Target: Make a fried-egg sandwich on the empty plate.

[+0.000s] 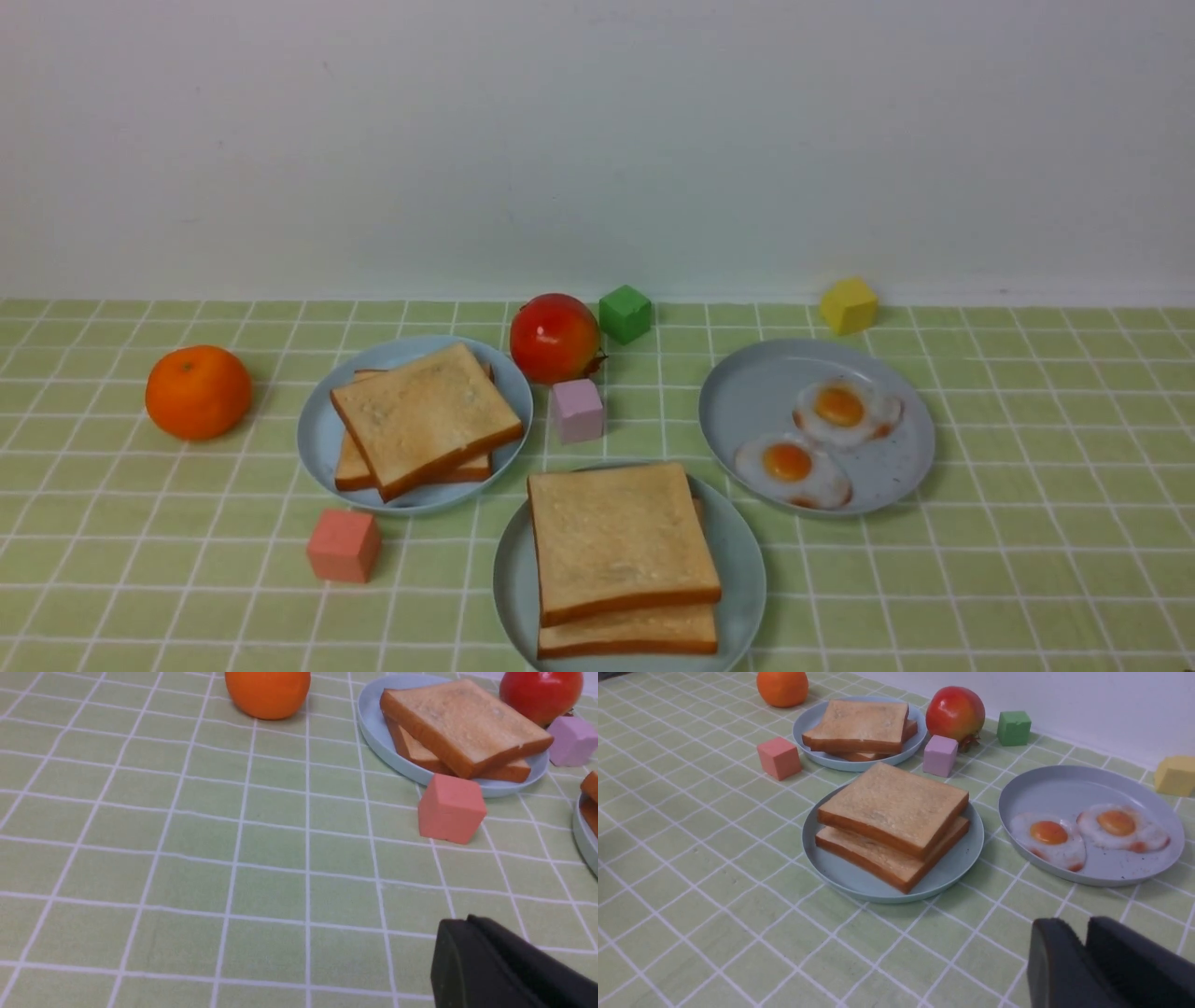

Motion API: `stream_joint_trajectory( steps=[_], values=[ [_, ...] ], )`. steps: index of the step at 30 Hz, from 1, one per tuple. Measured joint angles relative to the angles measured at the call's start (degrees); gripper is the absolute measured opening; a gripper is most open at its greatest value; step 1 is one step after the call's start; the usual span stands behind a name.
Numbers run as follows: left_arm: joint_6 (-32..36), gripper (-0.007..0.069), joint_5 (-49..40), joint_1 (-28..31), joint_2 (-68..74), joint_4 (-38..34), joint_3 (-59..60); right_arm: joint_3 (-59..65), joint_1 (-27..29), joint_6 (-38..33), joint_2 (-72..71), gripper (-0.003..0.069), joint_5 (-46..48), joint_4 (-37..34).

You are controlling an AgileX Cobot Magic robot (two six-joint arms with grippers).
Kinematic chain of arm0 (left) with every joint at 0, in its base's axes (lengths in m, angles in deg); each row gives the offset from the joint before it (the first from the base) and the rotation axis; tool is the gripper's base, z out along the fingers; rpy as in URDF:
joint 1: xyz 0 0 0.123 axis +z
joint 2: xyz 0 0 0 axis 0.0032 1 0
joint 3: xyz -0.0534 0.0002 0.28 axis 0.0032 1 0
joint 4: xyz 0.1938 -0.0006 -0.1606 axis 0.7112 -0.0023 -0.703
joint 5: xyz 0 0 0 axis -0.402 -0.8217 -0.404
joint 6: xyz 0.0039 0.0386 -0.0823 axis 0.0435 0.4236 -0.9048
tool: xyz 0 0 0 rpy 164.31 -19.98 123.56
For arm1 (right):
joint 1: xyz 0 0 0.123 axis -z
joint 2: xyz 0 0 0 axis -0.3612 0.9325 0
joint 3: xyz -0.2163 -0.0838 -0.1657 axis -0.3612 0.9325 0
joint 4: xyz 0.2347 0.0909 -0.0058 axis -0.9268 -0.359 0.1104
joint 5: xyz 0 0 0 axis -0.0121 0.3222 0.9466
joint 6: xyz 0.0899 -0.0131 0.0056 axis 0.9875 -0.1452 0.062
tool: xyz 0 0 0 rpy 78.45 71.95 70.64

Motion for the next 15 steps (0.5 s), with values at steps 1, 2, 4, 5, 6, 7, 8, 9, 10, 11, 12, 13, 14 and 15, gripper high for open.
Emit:
stream_joint_trajectory(
  steps=[1, 2, 4, 5, 6, 7, 8, 9, 10, 11, 12, 13, 14, 15],
  values=[
    [0.00, -0.0013, 0.04, 0.00, 0.00, 0.08, 0.00, 0.00, 0.00, 0.00, 0.00, 0.0129, -0.09, 0.00],
    [0.00, -0.0013, 0.16, 0.00, 0.00, 0.08, 0.04, 0.00, 0.00, 0.00, 0.00, 0.0131, -0.02, 0.00],
    [-0.06, -0.0013, 0.23, 0.00, 0.00, 0.08, 0.04, 0.00, 0.00, 0.00, 0.00, 0.0133, -0.08, 0.00],
    [-0.11, -0.0013, 0.28, 0.00, 0.00, 0.08, 0.07, 0.00, 0.00, 0.00, 0.00, 0.0133, -0.01, 0.00],
    [-0.16, -0.0013, 0.28, 0.00, 0.00, 0.13, 0.07, 0.00, 0.00, 0.00, 0.00, 0.0133, -0.01, 0.00],
    [-0.16, -0.0013, 0.28, 0.00, 0.00, 0.20, 0.07, 0.00, 0.00, 0.00, 0.00, 0.0133, -0.01, 0.00],
    [-0.16, -0.0013, 0.28, 0.00, 0.00, 0.27, 0.07, 0.00, 0.00, 0.00, 0.00, 0.0133, -0.07, 0.00],
    [-0.16, -0.0013, 0.28, 0.00, 0.00, 0.27, 0.07, 0.00, 0.00, 0.00, 0.00, 0.0133, -0.07, 0.00],
    [-0.16, -0.0013, 0.28, 0.00, 0.00, 0.27, 0.07, 0.00, 0.00, 0.00, 0.00, 0.0133, -0.07, 0.00],
    [-0.16, -0.0013, 0.28, 0.00, 0.00, 0.27, 0.07, 0.00, 0.00, 0.00, 0.00, 0.0133, -0.07, 0.00],
    [-0.16, -0.0013, 0.28, 0.00, 0.00, 0.27, 0.07, 0.00, 0.00, 0.00, 0.00, 0.0133, -0.07, 0.00],
    [-0.16, -0.0011, 0.33, 0.00, 0.00, 0.27, 0.07, 0.00, 0.00, 0.00, 0.00, 0.0133, -0.07, 0.00],
    [-0.16, -0.0011, 0.33, 0.00, 0.00, 0.27, 0.07, 0.00, 0.00, 0.00, 0.00, 0.0133, -0.07, 0.00],
    [-0.16, -0.0010, 0.33, 0.00, 0.00, 0.27, 0.07, 0.00, 0.00, 0.00, 0.00, 0.0133, -0.07, 0.00]
  ],
)
